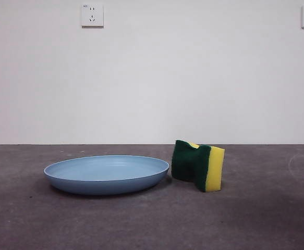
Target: Pick up the plate,pick up the cloth,clean the plate with the cloth
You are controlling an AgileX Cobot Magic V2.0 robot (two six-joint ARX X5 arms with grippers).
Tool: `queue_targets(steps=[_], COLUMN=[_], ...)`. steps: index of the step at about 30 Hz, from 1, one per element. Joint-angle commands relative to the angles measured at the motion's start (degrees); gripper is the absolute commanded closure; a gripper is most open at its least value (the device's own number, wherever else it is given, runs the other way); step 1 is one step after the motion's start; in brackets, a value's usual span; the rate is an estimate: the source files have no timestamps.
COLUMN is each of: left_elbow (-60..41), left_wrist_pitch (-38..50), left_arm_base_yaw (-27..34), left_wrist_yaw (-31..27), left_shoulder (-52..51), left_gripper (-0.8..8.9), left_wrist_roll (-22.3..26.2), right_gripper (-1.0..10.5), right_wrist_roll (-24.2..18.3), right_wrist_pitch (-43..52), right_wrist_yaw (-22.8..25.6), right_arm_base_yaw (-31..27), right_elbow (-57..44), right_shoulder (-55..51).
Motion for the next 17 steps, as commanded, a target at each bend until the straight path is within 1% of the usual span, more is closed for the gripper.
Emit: queue_targets(steps=[1, 5, 7, 9, 11, 13, 17], left_elbow=[3.5, 9.0, 11.6, 14.8, 18.0, 21.2, 27.6], left_wrist_pitch=[-0.2, -1.2, -1.6, -2.5, -3.6, -4.7, -7.2], left_arm_base_yaw=[0.2, 0.2, 0.2, 0.2, 0.2, 0.2, 0.2], left_wrist_yaw=[-0.1, -0.1, -0.1, 0.3, 0.8, 2.6, 8.2], left_shoulder=[1.4, 7.2, 10.7, 15.2, 19.8, 24.4, 33.6], left_gripper=[8.19, 8.19, 8.19, 8.19, 8.19, 8.19, 8.19], left_wrist_roll=[-2.3, -4.5, -4.5, -4.5, -4.4, -4.0, -3.2], right_gripper=[9.6, 9.6, 9.6, 9.6, 9.6, 9.6, 9.6], right_wrist_roll=[2.7, 2.7, 2.6, 2.6, 2.0, 0.9, -2.4], right_wrist_pitch=[0.5, -2.2, -3.8, -5.6, -6.1, -6.6, -10.0], right_wrist_yaw=[-0.1, -1.7, -2.2, -4.3, -7.5, -10.8, -18.9], right_arm_base_yaw=[-0.1, -0.1, -0.1, -0.1, -0.1, -0.1, -0.1], right_elbow=[3.8, 10.9, 14.3, 18.9, 22.8, 26.2, 34.1], right_shoulder=[3.2, 11.9, 15.8, 21.4, 26.3, 30.5, 40.5])
